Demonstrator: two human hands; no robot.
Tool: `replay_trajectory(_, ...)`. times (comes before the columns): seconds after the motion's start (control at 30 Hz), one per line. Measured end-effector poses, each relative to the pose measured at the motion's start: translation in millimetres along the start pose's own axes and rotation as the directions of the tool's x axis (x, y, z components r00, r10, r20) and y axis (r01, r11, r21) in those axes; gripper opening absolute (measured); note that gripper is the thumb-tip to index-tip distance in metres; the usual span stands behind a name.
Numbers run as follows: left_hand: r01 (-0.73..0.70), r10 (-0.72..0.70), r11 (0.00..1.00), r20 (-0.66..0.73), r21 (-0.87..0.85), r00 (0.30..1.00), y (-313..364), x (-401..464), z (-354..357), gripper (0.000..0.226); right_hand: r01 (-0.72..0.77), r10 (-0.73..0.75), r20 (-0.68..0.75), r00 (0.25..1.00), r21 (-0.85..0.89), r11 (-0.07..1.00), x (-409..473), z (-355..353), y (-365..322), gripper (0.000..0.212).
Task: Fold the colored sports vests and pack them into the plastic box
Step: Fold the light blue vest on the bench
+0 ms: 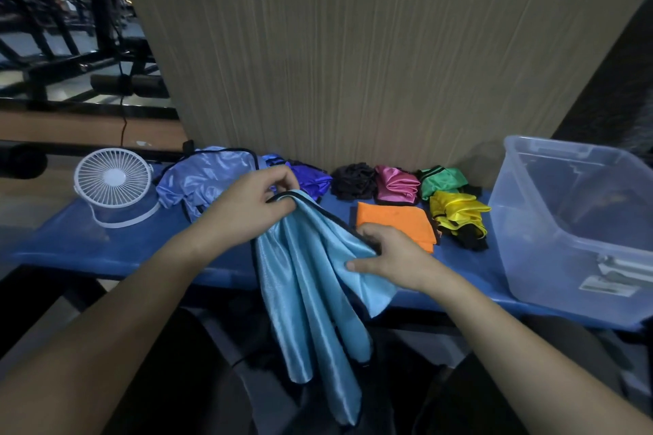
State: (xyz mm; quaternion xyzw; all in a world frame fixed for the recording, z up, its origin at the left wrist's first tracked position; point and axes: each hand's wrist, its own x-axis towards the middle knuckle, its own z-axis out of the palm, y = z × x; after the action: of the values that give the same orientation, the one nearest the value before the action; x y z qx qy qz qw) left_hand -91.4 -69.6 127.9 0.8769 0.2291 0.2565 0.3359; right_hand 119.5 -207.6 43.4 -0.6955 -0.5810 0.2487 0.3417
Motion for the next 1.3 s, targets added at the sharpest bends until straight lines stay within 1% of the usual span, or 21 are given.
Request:
replay_trajectory(0.07,0.006,-0.006,0.999,-0.004,0.039,1.0,-11,1,-4,0.012,-0.031,0.03,-0.017,0.999,-0.026,0.999,-1,-10,1,0.034)
replay_trajectory(0.13,0.031,-0.032,0.996,0.006,0.083,0.999,-26,2,-7,0.016,-0.044,0.043,-0.029,0.999,-0.032,0.999,-1,-21,0,0.036)
replay_trajectory(0.23,0.068,-0.074,0.982,0.029,0.175,0.997,-48,1,-6,0.017,-0.022,0.022,-0.036,0.999,0.012,1.0,-2,-37,-1,0.022)
replay_trajectory(0.3,0.105,-0.123,0.975,0.082,0.195,0.989,-61,-2,-1,0.016,-0.003,0.007,-0.049,0.999,0.071,0.997,-3,-43,-3,0.015)
replay_trajectory(0.37,0.119,-0.15,0.968,0.129,0.223,0.98,-71,-6,6,0.017,0.025,-0.016,-0.065,0.998,0.134,0.991,-3,-47,-8,0.012)
replay_trajectory(0.43,0.141,-0.198,0.945,0.174,0.295,0.965,-78,-8,14,0.015,0.053,-0.039,-0.082,0.996,0.181,0.982,-2,-48,-16,0.01)
replay_trajectory(0.5,0.159,-0.246,0.932,0.247,0.326,0.937,-78,-10,22,0.01,0.081,-0.064,-0.104,0.993,0.176,0.981,1,-47,-25,0.009)
replay_trajectory(0.53,0.153,-0.242,0.942,0.289,0.299,0.926,-75,-11,26,0.014,0.097,-0.08,-0.112,0.99,0.16,0.982,3,-45,-29,0.009)
replay_trajectory(0.63,0.113,-0.135,0.99,0.377,0.08,0.916,-55,-9,38,0.045,0.147,-0.138,-0.087,0.987,0.106,0.983,9,-39,-45,0.01)
replay_trajectory(0.7,0.107,-0.068,0.991,0.392,-0.077,0.917,-31,-4,45,0.045,0.166,-0.162,-0.048,0.986,0.094,0.982,11,-34,-53,0.013)
replay_trajectory(0.77,0.074,-0.002,0.978,0.341,-0.197,0.94,-11,5,50,0.039,0.187,-0.186,-0.025,0.982,0.08,0.979,10,-29,-59,0.019)
replay_trajectory(0.8,0.061,0.014,0.973,0.32,-0.224,0.947,-3,8,50,0.035,0.2,-0.198,-0.037,0.979,0.067,0.977,10,-28,-59,0.023)
replay_trajectory(0.93,0.094,-0.011,0.967,0.332,-0.236,0.943,7,16,47,0.035,0.217,-0.207,-0.125,0.97,0.073,0.973,6,-32,-56,0.038)
replay_trajectory(1.07,0.104,-0.028,0.972,0.339,-0.208,0.94,8,18,49,0.032,0.182,-0.17,-0.159,0.973,0.066,0.981,1,-34,-52,0.046)
replay_trajectory(1.2,0.067,-0.022,0.985,0.266,-0.162,0.964,8,20,46,0.02,0.148,-0.13,-0.134,0.982,0.135,0.98,-4,-33,-51,0.051)
replay_trajectory(1.3,0.081,-0.027,0.969,0.229,-0.232,0.973,13,18,43,0.011,0.051,-0.035,-0.086,0.996,0.192,0.98,-8,-25,-48,0.059)
